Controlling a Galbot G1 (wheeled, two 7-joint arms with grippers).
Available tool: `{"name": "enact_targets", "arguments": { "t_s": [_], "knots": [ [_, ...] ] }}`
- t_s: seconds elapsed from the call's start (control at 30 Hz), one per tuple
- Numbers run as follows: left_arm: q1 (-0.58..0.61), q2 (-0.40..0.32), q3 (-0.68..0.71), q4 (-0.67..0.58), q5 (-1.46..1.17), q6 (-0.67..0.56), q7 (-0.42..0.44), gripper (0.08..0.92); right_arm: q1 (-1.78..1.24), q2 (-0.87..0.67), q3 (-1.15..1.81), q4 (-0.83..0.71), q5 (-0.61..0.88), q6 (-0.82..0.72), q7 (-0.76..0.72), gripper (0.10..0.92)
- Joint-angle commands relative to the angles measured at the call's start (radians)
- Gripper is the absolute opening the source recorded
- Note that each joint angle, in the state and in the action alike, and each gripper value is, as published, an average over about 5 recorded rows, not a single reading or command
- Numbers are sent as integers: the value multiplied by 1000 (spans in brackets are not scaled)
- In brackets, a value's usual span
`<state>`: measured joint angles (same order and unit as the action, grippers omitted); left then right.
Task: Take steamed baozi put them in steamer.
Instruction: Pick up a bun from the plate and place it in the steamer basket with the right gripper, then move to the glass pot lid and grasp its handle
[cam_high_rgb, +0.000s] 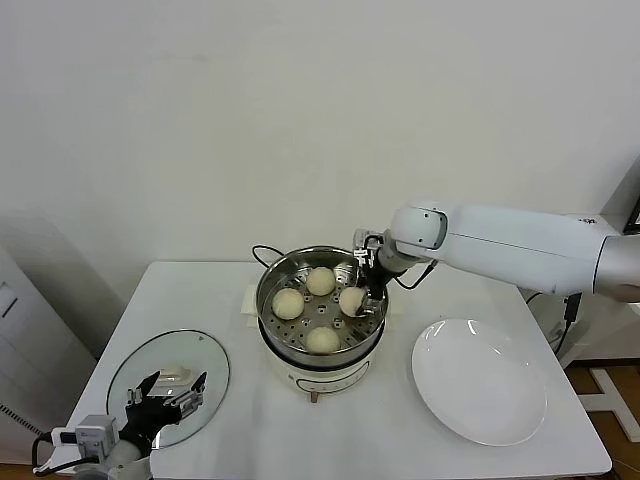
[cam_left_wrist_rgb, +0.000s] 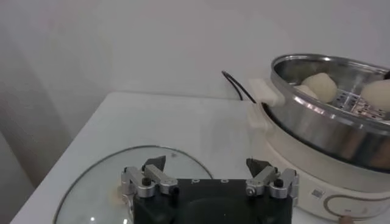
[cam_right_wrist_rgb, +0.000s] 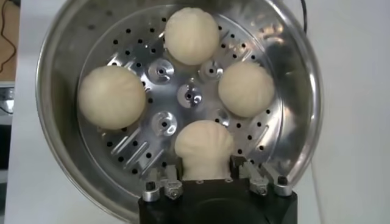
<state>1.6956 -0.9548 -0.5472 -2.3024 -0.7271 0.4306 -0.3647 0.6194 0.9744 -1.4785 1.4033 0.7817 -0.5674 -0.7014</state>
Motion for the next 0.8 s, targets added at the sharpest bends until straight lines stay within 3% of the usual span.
{"name": "enact_targets", "arguments": {
  "t_s": [0.03,0.2,0.4,0.6,0.8],
  "knots": [
    [0,-2,0,1,0,0,0,823,-30,3,29,-7,9,-8,17,695],
    [1,-6,-1,1,0,0,-1,823,-30,-46,129,-2,60,0,-9,808],
    [-6,-15,-10,1,1,2,-1,823,-86,-230,345,35,176,52,19,822],
    [-28,-20,-9,4,11,7,-7,823,-444,-410,782,80,200,183,161,823],
    [-40,-22,-7,11,32,2,-3,823,-780,-479,1089,166,188,364,431,823]
  ]
}}
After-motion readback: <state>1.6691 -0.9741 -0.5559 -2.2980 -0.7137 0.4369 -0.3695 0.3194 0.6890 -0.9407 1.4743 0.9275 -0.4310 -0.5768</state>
